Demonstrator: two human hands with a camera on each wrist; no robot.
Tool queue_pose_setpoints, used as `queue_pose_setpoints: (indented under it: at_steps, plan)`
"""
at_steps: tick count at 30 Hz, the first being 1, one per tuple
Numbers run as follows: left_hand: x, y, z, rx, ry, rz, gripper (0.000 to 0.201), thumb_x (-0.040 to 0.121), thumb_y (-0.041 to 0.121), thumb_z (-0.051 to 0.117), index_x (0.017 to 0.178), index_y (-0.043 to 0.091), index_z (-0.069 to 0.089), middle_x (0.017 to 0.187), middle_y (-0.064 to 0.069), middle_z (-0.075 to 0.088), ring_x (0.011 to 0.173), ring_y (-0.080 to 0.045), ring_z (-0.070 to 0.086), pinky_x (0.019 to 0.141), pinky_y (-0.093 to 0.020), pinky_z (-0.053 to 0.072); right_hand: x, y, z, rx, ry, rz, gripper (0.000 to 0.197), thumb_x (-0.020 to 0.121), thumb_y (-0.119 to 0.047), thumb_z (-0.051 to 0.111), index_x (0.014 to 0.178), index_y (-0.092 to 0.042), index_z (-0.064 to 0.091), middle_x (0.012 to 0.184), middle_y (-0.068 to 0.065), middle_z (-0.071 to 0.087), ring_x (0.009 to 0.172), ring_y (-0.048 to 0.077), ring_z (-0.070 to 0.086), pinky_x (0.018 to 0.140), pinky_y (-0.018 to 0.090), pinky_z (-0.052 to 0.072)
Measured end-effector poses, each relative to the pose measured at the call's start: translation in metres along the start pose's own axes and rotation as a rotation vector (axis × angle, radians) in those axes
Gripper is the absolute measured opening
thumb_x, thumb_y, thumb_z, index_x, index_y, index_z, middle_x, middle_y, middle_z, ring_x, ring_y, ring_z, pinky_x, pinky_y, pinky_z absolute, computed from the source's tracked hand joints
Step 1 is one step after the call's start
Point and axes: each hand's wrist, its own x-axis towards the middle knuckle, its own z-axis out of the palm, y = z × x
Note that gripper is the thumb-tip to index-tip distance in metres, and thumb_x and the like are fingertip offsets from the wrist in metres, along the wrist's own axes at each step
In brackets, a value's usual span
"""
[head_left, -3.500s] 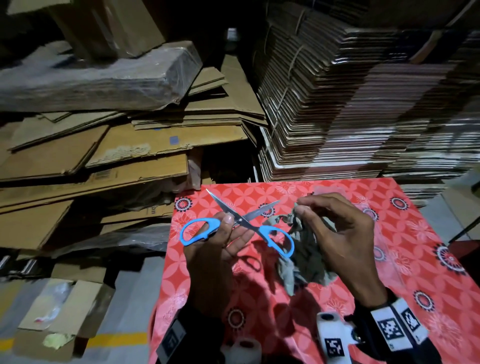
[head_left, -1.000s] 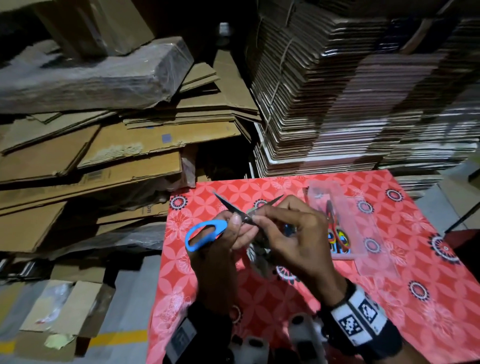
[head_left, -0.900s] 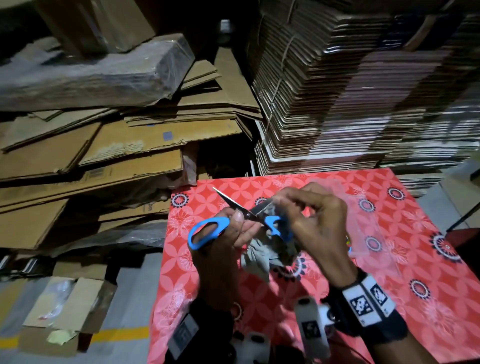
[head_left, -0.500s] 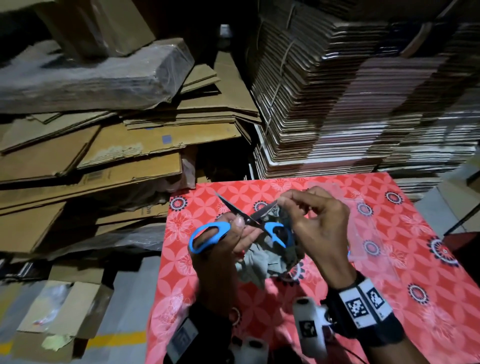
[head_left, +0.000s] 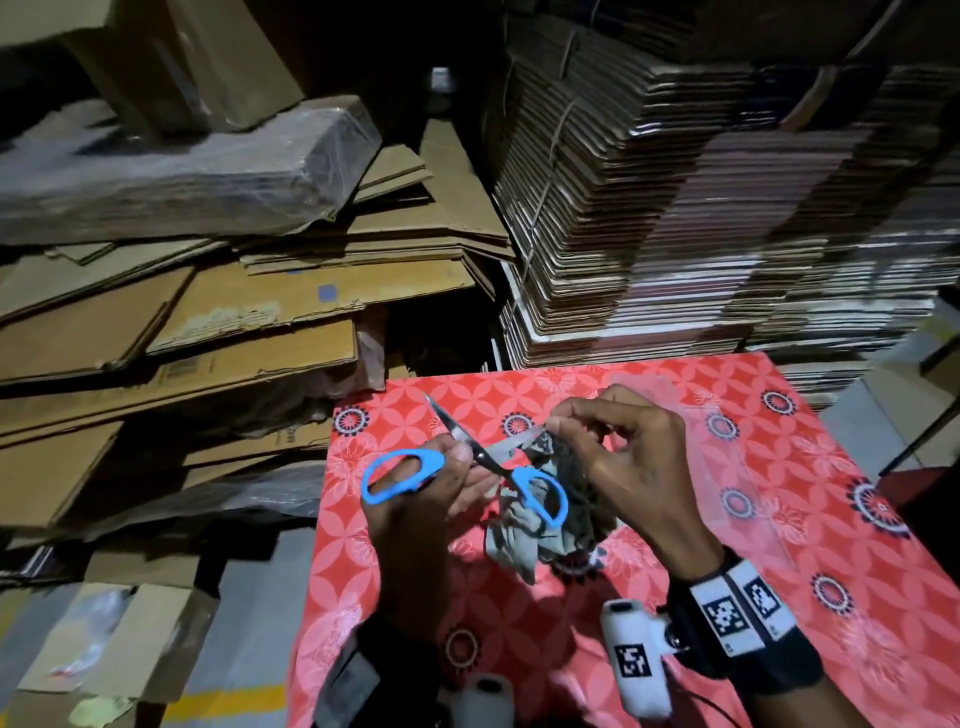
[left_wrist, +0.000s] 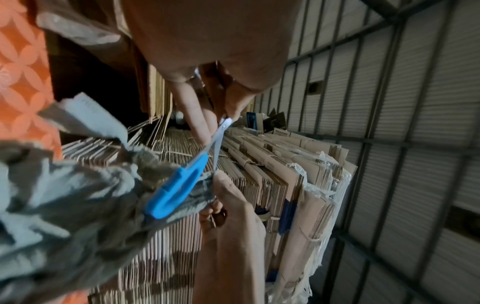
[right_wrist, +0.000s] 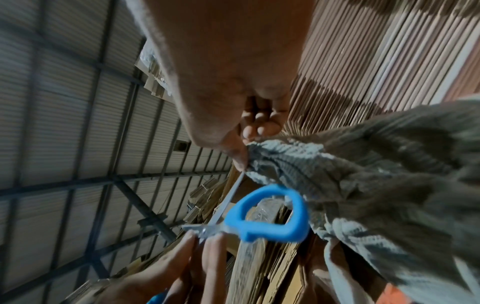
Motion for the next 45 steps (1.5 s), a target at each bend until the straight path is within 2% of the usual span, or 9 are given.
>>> queue_pose_setpoints:
  at_steps: [5,10,19,24,27,32,35,40,45]
  plan:
    - [0.014,0.024,0.001,0.145,-0.127,0.083,0.028,0.095,0.002,0.067,0.070,0.012,0.066,0.059,-0.012,0.062,0.044,-0.022,0.062,0.042,-0.026,0.050,0.004,-0.005,-0.006,0.019,-0.060,-0.099,0.008,0.085,-0.014,0.086,0.091,-0.019,0.084,0.078,-0.001,0.067,0.068,0.016,0.062,0.063,0.040,0.052]
    - [0.016,0.024,0.002,0.348,-0.363,0.109,0.046,0.090,0.018,0.076,0.065,-0.014,0.056,0.056,-0.012,0.051,0.050,-0.017,0.047,0.047,-0.022,0.038,0.004,-0.014,0.002,0.013,-0.223,-0.211,0.007,0.086,-0.016,0.085,0.093,-0.020,0.084,0.078,-0.002,0.064,0.073,0.014,0.064,0.064,0.033,0.051]
    - [0.012,0.012,-0.003,0.516,-0.347,0.079,0.060,0.077,0.044,0.085,0.058,-0.004,0.054,0.051,-0.016,0.049,0.044,-0.021,0.052,0.049,-0.030,0.038,0.005,-0.005,0.004,-0.011,-0.098,-0.150,0.013,0.083,-0.010,0.087,0.091,-0.019,0.085,0.072,-0.001,0.061,0.069,0.011,0.061,0.064,0.035,0.052]
    - [0.014,0.021,-0.003,0.536,-0.375,0.158,0.043,0.096,0.011,0.073,0.055,0.007,0.064,0.045,-0.006,0.055,0.038,-0.016,0.055,0.047,-0.021,0.038,-0.014,-0.016,0.003,0.052,-0.296,-0.226,0.013,0.086,-0.012,0.085,0.094,-0.021,0.085,0.076,-0.002,0.063,0.070,0.013,0.062,0.060,0.031,0.050]
    - [0.012,0.025,0.000,0.519,-0.420,0.110,0.029,0.098,0.006,0.068,0.079,-0.016,0.066,0.052,-0.018,0.066,0.041,-0.021,0.066,0.040,-0.021,0.044,-0.012,-0.015,0.001,0.054,-0.255,-0.197,0.012,0.084,-0.011,0.087,0.092,-0.020,0.085,0.075,-0.004,0.063,0.070,0.011,0.062,0.059,0.030,0.051]
    - [0.012,0.018,-0.004,0.562,-0.474,0.175,0.058,0.087,0.034,0.075,0.081,-0.022,0.059,0.046,-0.001,0.040,0.039,-0.010,0.032,0.043,-0.018,0.028,-0.002,-0.014,-0.002,0.016,-0.073,-0.104,0.017,0.081,-0.006,0.088,0.087,-0.022,0.085,0.072,-0.005,0.065,0.069,0.012,0.063,0.063,0.028,0.052]
    - [0.010,0.020,-0.003,0.516,-0.457,0.136,0.056,0.086,0.035,0.072,0.082,-0.020,0.062,0.050,-0.019,0.058,0.039,-0.017,0.053,0.042,-0.024,0.038,-0.011,-0.019,-0.004,0.014,-0.188,-0.137,0.016,0.082,-0.008,0.086,0.087,-0.024,0.085,0.072,-0.006,0.063,0.069,0.010,0.062,0.059,0.028,0.051]
    - [0.010,0.020,-0.002,0.597,-0.453,0.185,0.048,0.099,0.014,0.071,0.052,0.017,0.063,0.045,0.001,0.055,0.038,-0.007,0.051,0.044,-0.017,0.036,-0.017,-0.027,-0.006,0.006,-0.318,-0.087,0.021,0.080,-0.009,0.085,0.083,-0.030,0.085,0.070,-0.007,0.066,0.066,0.013,0.064,0.060,0.023,0.051]
    - [0.009,0.018,0.000,0.549,-0.461,0.164,0.055,0.097,0.024,0.071,0.057,-0.006,0.049,0.045,-0.015,0.047,0.040,-0.015,0.045,0.047,-0.025,0.034,0.004,-0.021,-0.008,0.044,-0.111,0.061,0.018,0.079,-0.003,0.084,0.078,-0.021,0.084,0.071,-0.005,0.071,0.066,0.011,0.067,0.064,0.027,0.055]
